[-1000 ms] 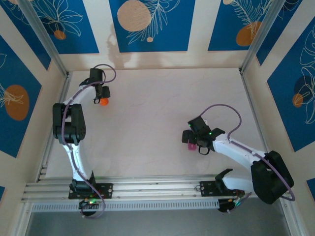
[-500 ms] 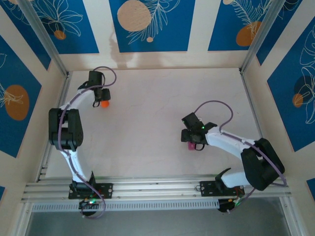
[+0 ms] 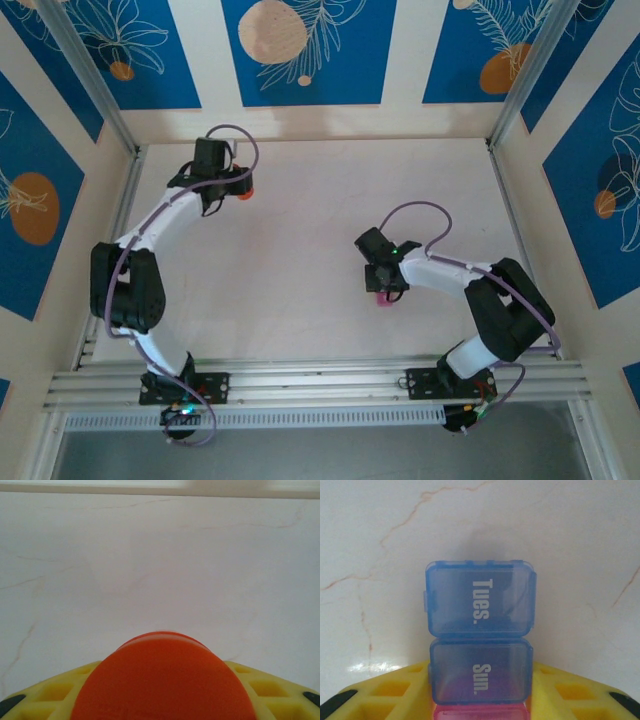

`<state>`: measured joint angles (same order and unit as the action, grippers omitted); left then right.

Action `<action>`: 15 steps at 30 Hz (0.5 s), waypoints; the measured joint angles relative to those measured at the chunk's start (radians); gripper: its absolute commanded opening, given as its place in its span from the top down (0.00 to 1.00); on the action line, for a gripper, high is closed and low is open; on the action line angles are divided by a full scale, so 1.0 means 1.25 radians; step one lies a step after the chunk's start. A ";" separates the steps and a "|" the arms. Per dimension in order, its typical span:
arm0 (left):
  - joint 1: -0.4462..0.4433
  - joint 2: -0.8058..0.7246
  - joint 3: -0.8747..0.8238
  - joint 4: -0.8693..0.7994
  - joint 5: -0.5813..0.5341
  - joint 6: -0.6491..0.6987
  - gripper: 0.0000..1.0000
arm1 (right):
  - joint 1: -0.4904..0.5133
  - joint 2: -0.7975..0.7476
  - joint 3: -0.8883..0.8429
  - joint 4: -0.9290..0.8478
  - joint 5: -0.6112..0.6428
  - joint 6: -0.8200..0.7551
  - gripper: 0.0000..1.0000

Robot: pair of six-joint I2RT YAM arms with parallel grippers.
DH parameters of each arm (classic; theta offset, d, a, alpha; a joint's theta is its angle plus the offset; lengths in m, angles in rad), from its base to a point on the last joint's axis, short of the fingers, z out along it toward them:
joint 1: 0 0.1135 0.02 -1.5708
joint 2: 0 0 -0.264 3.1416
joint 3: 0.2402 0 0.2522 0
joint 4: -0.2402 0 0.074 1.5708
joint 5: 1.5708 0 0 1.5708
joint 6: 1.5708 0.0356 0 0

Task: Sort the pills into containers

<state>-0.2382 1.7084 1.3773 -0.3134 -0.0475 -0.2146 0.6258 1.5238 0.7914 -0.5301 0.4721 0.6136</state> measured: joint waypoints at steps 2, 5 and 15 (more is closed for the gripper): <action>-0.014 0.000 0.004 -0.001 0.010 0.000 0.68 | 0.010 0.005 0.006 -0.003 0.003 -0.003 0.63; -0.027 0.001 0.012 -0.002 0.027 0.001 0.67 | 0.024 0.009 0.010 -0.002 0.003 -0.014 0.67; -0.074 0.074 0.139 -0.081 0.072 0.041 0.67 | 0.188 -0.056 0.010 0.057 -0.007 -0.163 0.67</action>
<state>-0.3313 1.8011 1.5509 -0.4141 0.0422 -0.1638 0.8612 1.4540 0.8036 -0.4587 0.4637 0.4095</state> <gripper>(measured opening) 0.517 0.398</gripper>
